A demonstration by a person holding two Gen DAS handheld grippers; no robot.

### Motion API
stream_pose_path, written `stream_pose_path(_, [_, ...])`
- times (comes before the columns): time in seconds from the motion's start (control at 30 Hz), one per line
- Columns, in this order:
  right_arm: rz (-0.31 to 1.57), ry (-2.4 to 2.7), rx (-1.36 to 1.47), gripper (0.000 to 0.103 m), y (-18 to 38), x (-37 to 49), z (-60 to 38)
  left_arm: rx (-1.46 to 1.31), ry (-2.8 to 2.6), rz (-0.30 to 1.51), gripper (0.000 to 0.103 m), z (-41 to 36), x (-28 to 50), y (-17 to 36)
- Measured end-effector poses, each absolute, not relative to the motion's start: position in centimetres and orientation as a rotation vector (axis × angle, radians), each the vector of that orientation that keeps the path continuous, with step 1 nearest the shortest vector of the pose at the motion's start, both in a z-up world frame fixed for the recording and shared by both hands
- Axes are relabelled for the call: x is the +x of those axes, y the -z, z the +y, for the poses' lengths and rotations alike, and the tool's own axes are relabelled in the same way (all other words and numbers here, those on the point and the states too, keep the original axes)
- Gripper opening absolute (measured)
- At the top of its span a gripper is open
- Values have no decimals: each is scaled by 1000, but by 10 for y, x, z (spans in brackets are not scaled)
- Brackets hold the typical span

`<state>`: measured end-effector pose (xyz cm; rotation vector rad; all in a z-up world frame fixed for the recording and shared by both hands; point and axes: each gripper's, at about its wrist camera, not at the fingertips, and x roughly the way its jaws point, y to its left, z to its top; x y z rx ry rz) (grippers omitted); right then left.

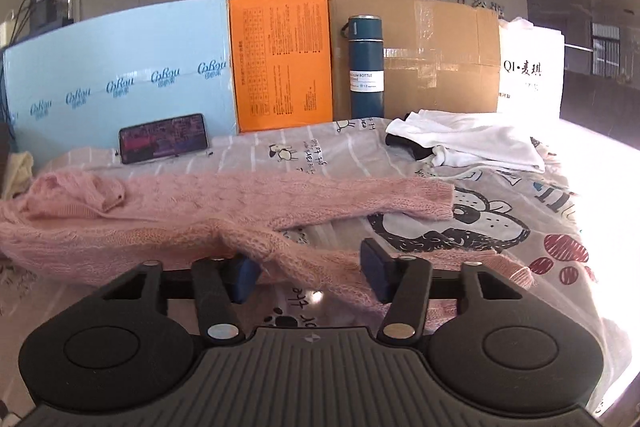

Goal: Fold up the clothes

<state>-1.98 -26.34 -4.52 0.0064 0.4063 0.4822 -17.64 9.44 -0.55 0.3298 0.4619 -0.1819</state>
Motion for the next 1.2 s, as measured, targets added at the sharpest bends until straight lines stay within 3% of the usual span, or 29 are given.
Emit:
stream_pose_path(0.03, [401,-481,33,33,43,-16,-263,317,173,455,18,96,-174,3])
stream_pose_path(0.17, [397,-474,104,29,34,1,-259,270,137,433,18,105,-164,-5])
stream_pose_path(0.63, [455,-496,12,30,23,79,-224,63,94,481,21,155,-100,-11])
stream_pose_path(0.7, [477,-489,5,33,25,90,-221,32,80,496,23,163,-89,-7])
stream_pose_path(0.77, [492,-478,-13,48,28,97,-220,-5,72,507,25,170,-83,-2])
stream_pose_path(0.97, [495,-504,1,78,26,101,-243,-251,78,513,37,201,-78,10])
stream_pose_path(1.2, [470,-277,91,82,20,99,-294,-273,32,500,43,208,-79,13])
